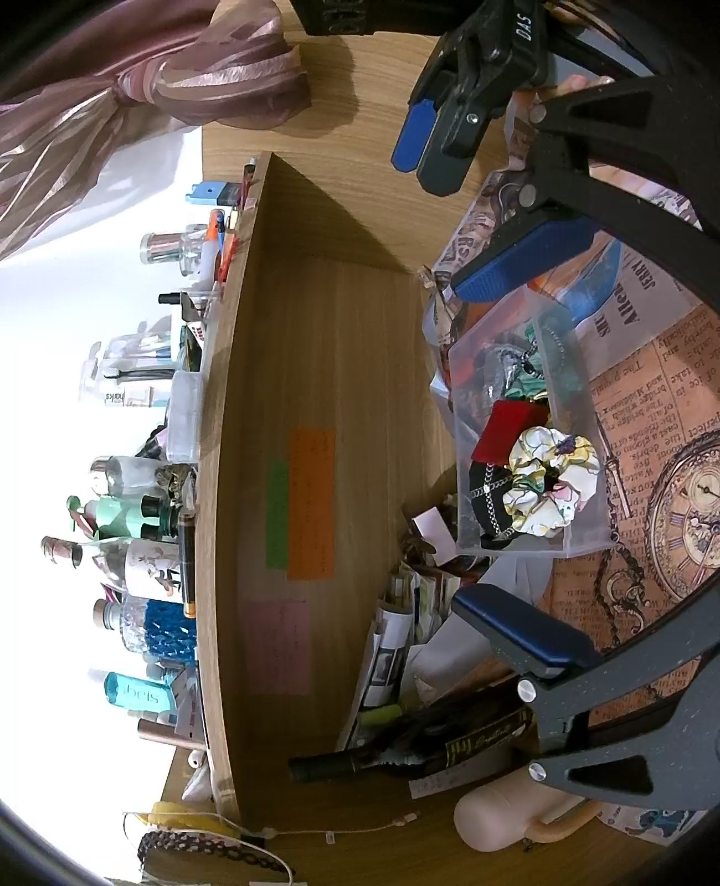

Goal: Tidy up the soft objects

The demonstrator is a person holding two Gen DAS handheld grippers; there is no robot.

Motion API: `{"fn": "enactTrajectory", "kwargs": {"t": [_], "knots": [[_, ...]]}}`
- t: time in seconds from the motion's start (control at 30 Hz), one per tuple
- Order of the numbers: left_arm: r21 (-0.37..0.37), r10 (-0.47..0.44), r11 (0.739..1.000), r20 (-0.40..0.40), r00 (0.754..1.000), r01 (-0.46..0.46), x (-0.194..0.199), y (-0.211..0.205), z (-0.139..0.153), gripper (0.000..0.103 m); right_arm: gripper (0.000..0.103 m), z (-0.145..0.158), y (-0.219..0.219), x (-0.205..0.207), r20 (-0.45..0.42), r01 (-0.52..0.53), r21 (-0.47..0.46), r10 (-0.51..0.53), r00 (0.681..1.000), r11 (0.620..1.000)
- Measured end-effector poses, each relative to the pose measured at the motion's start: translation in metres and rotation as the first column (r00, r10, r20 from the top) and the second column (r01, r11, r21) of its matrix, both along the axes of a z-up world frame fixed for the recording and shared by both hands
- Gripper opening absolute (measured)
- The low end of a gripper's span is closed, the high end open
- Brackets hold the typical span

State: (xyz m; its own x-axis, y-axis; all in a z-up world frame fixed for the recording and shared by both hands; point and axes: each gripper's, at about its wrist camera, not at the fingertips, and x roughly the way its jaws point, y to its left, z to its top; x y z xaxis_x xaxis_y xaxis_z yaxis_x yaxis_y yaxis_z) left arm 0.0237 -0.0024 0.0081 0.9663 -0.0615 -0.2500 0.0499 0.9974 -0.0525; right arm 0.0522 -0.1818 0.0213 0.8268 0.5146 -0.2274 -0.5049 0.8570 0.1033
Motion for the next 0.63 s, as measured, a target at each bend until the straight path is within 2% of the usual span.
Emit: {"fn": "enactTrajectory", "kwargs": {"t": [0.37,0.63], "knots": [[-0.010,0.005,1.000,-0.016,1.000,-0.006,0.002,0.000,-0.002,0.103,0.103,-0.004,0.003,0.004,-0.010,-0.011,-0.017,0.011,1.000,1.000],[-0.021,0.034,0.999,-0.075,0.997,-0.035,0.016,0.009,-0.015,0.103,0.103,-0.015,-0.004,0.018,-0.056,-0.001,-0.020,-0.001,0.998,1.000]]}}
